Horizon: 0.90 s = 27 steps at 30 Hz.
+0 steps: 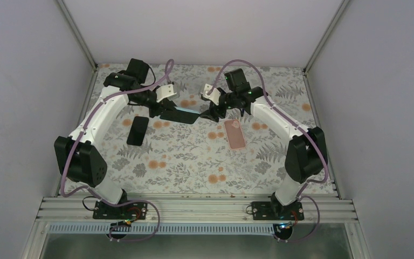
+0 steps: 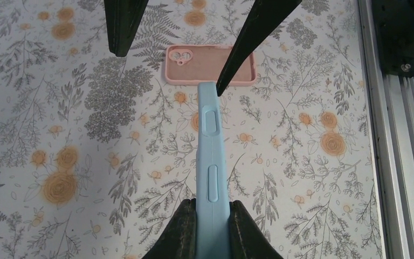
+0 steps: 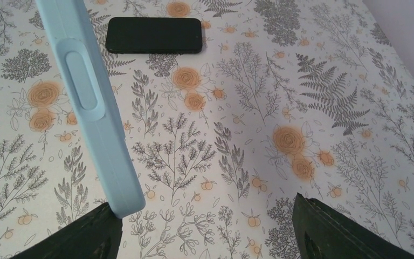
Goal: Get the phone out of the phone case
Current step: Remove the phone case from the phone.
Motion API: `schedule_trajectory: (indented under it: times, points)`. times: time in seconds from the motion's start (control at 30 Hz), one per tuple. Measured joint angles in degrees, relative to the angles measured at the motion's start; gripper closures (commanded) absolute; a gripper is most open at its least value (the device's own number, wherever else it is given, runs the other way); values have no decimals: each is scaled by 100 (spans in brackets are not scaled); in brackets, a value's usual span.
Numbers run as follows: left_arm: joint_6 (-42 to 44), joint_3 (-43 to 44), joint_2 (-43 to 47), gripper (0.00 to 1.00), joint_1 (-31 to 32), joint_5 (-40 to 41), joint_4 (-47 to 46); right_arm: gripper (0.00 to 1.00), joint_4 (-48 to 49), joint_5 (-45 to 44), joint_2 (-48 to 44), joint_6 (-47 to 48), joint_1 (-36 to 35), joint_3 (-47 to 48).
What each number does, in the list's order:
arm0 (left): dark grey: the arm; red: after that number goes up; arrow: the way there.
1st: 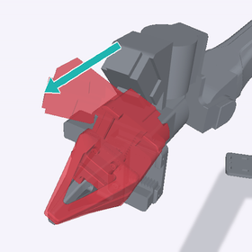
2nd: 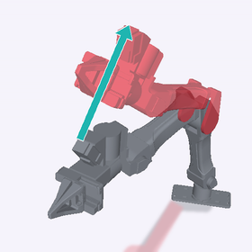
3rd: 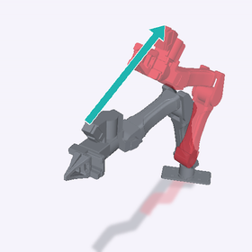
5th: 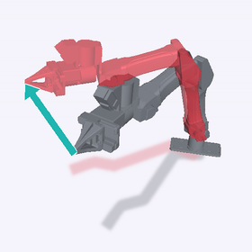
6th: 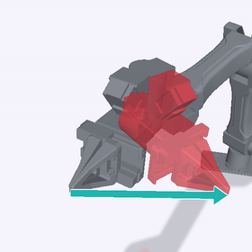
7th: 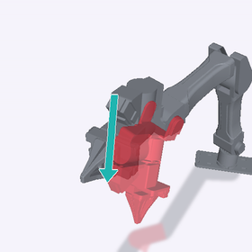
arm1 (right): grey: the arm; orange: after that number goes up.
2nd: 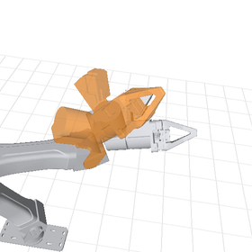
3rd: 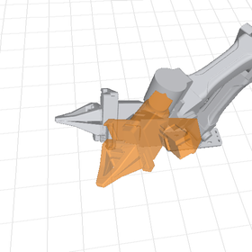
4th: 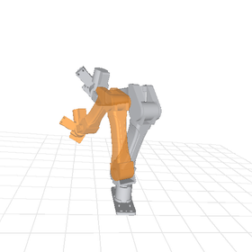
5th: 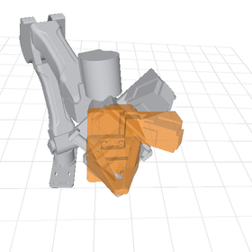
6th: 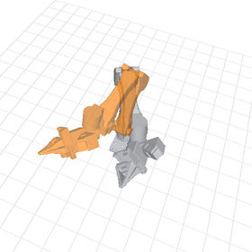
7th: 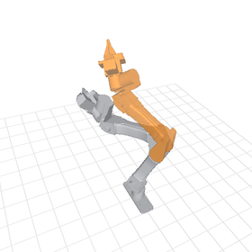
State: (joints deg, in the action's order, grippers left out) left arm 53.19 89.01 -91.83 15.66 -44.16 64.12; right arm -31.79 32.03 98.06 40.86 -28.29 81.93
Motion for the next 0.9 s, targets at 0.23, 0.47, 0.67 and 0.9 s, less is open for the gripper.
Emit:
schedule_trajectory:
  times: [0.23,0.47,0.67,0.9]
  points:
    - [9,70,0,98,37,120,0,20,-22,33,111,55,26,125]
    - [44,133,0,98,63,225,26,20,-105,35,179,170,31,243]
    - [81,190,-2,98,63,236,48,20,-131,33,179,247,39,291]
    - [127,216,-4,98,74,238,48,20,-131,81,179,267,74,302]
